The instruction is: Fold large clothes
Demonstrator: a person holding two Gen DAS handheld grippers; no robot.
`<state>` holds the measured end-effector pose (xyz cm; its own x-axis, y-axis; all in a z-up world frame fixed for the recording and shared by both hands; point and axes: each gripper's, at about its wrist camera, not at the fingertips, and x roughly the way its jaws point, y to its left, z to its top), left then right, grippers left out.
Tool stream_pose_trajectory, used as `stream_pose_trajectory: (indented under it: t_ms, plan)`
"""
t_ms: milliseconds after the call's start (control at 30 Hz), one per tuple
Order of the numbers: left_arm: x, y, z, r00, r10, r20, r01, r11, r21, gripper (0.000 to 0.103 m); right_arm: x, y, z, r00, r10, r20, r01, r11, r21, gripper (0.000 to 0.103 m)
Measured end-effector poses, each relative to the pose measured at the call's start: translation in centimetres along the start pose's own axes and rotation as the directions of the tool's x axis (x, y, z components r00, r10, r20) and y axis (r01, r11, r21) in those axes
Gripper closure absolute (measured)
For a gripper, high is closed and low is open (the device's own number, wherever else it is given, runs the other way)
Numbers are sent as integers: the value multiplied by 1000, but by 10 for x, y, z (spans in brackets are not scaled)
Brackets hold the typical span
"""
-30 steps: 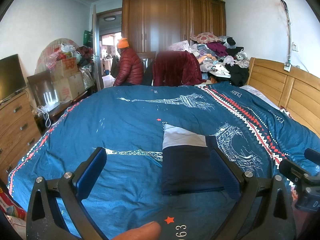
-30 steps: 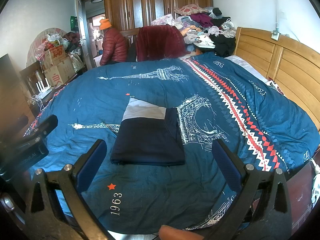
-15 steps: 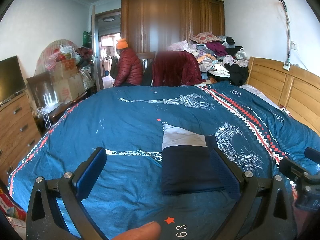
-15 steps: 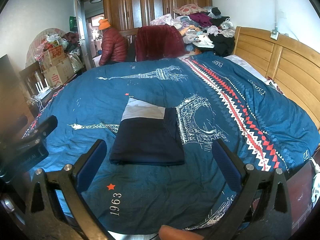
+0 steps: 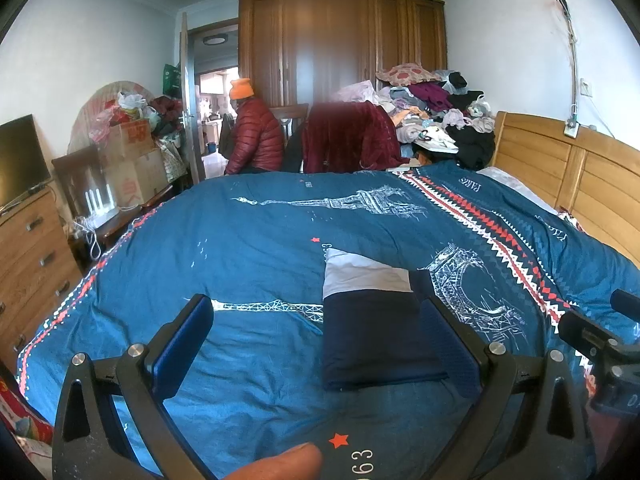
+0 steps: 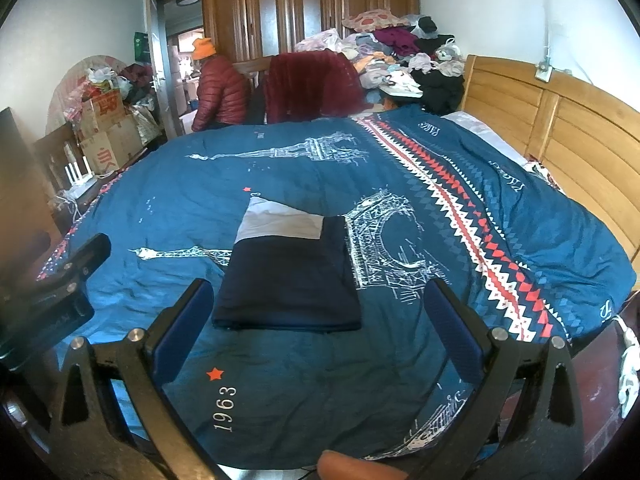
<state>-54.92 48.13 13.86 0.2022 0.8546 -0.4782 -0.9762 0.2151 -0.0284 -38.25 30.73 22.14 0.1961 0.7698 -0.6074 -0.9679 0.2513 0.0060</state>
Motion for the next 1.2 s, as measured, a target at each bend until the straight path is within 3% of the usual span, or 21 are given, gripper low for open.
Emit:
stream_pose_trajectory:
  t_ms: [167,333,533,800,867,1200]
  plan:
    - [0,0,0,1000,1,-2,-1,1000,0,0,-4,5,0,985,-168,39,170,983,-69,0]
    - [1,-3,0,1000,1,-1,-1,1000,1,0,-12,12,0,932,-338,131,356,922,-150,0]
    - [1,-3,0,1000,1,-2,-1,1000,1,0,-14,16,-1,878,-432,207,472,855,-214,0]
    - [1,-3,0,1000,2,-2,-2,1000,2,0,-8,22,-1,840,-486,242,539,799,-267,0]
    - [2,-7,1,1000,3,-3,-3,1000,2,0,-6,22,-1,849,-477,227,526,803,-278,0]
    - [3,-4,-1,1000,4,-5,-4,1000,2,0,5,26,-4,854,-479,204,520,793,-318,0]
